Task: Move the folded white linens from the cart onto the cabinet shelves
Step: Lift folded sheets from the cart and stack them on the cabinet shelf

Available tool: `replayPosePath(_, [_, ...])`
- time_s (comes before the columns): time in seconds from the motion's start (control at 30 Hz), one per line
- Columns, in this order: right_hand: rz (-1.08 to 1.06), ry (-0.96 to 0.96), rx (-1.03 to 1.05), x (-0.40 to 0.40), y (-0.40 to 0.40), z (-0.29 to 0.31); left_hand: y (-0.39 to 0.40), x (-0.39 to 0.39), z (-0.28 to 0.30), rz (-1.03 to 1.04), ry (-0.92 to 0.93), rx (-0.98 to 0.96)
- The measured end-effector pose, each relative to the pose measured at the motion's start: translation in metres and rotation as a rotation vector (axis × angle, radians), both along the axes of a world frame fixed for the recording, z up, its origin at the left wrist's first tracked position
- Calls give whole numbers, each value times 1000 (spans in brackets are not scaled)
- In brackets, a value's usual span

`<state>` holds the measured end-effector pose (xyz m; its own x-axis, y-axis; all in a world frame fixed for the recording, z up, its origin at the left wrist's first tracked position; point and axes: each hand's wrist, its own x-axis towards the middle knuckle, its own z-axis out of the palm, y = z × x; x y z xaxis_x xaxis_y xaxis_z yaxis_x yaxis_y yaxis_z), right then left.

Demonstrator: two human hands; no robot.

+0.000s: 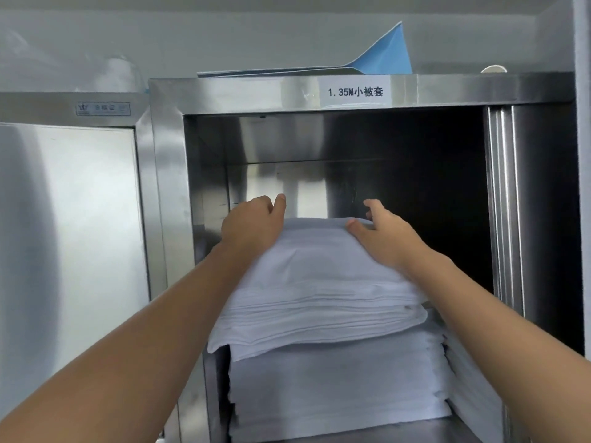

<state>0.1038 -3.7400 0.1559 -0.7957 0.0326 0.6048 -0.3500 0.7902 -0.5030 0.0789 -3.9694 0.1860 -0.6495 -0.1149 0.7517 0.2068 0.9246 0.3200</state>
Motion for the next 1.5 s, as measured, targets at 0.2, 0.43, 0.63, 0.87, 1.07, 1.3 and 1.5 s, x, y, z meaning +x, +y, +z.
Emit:
replayPosePath(0.2, [-89, -166, 16, -38, 3, 19, -8, -38, 12, 162, -125, -13])
replayPosePath(0.43, [-184, -256, 65, -66, -6, 39, -16, -66, 22, 284, -313, -3])
replayPosePath(0.63, [-210, -327, 62, -77, -9, 41, -24, -73, 21, 237, -514, 78])
replayPosePath(0.87, [-229, -349, -15, -69, -8, 38, -29, -72, 16, 189, -515, 192])
replayPosePath(1.07, [-238, -155, -78, -67, -5, 31, -32, -70, 12, 203, -334, 323])
replayPosePath(1.3, [-188, 147, -239, -47, -9, 22, -15, -29, 9, 140, 61, 339])
replayPosePath(1.5, [-111, 326, -376, -12, -6, 8, -4, 8, -1, 66, 302, 341])
